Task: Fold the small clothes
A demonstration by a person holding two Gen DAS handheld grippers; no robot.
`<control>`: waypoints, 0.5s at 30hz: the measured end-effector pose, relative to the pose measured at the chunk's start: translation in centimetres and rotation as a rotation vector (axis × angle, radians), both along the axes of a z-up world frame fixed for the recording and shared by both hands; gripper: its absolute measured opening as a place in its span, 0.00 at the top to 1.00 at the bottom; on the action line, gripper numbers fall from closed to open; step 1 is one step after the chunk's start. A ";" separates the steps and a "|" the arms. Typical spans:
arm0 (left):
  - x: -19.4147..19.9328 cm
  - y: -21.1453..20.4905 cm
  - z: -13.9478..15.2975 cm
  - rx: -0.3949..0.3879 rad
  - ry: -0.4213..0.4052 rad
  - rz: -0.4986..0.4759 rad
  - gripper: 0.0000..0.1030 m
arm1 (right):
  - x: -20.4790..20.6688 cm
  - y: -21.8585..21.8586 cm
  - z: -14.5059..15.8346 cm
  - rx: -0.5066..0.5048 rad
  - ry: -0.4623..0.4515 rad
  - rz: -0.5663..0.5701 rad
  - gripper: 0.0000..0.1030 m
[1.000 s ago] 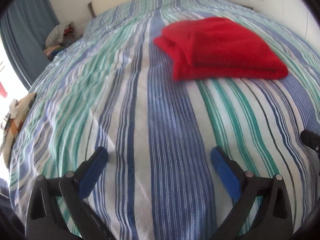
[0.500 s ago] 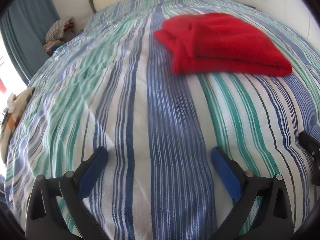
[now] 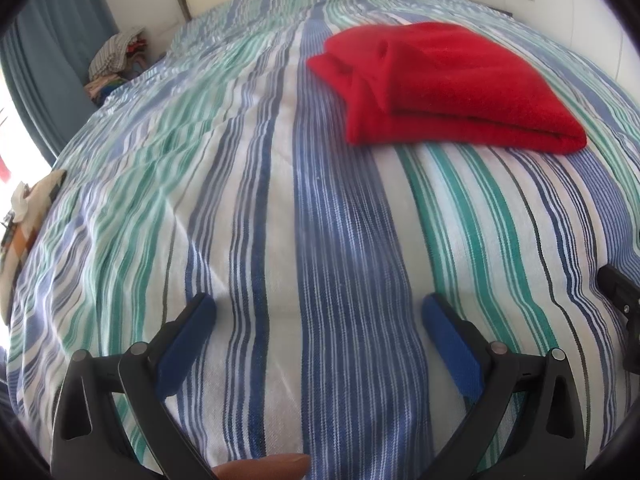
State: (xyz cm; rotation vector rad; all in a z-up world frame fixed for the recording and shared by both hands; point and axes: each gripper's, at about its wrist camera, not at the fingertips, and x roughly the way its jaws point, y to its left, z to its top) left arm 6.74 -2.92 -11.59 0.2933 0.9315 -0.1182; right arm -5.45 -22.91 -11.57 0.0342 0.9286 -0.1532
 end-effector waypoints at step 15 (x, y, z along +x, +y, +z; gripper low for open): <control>0.2 0.3 0.0 -0.015 0.007 0.003 0.00 | 0.1 -0.1 0.0 0.004 0.001 0.001 0.00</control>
